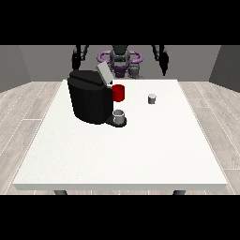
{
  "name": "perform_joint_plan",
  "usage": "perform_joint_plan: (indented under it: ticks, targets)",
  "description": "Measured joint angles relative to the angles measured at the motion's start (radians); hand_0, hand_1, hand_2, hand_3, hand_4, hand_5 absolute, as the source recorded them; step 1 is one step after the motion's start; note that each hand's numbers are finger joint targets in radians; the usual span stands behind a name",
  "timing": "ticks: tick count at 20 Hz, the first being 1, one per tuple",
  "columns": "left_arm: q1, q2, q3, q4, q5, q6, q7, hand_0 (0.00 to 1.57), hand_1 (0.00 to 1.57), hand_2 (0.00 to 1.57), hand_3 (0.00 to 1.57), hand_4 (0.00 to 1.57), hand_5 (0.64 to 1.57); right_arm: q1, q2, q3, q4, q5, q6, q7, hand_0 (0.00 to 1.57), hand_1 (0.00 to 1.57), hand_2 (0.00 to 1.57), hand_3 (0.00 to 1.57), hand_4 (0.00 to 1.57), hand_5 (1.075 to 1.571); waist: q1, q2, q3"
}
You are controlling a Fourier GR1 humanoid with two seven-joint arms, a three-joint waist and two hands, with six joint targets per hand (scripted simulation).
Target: Insert the coffee pod into the coffee machine and close the lid
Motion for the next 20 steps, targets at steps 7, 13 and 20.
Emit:
perform_joint_plan:
  ticks: [7,13,20]
  targets:
    - [0.0,0.124,-0.054,-0.008,-0.098,-0.104,-0.062,0.0,0.0,0.0,0.0,0.0,1.571,-0.009,-0.01,-0.017,0.034,0.009,-0.003,-0.024,0.0,0.0,0.0,0.0,0.0,1.571,-0.004,-0.017,0.0048]
    - [-0.089,0.251,-0.054,0.044,-0.206,-0.159,-0.072,0.0,0.0,0.0,0.0,0.0,1.571,-0.073,0.006,-0.01,0.039,0.11,-0.113,-0.049,0.0,0.0,0.0,0.0,0.0,1.571,-0.042,0.046,0.0055]
    - [-0.249,0.336,-0.007,0.205,-0.269,-0.206,-0.027,0.0,0.0,0.0,0.0,0.0,1.571,-0.124,0.03,0.048,0.015,0.164,-0.134,-0.03,0.0,0.0,0.0,0.0,0.0,1.571,-0.121,0.112,0.0054]
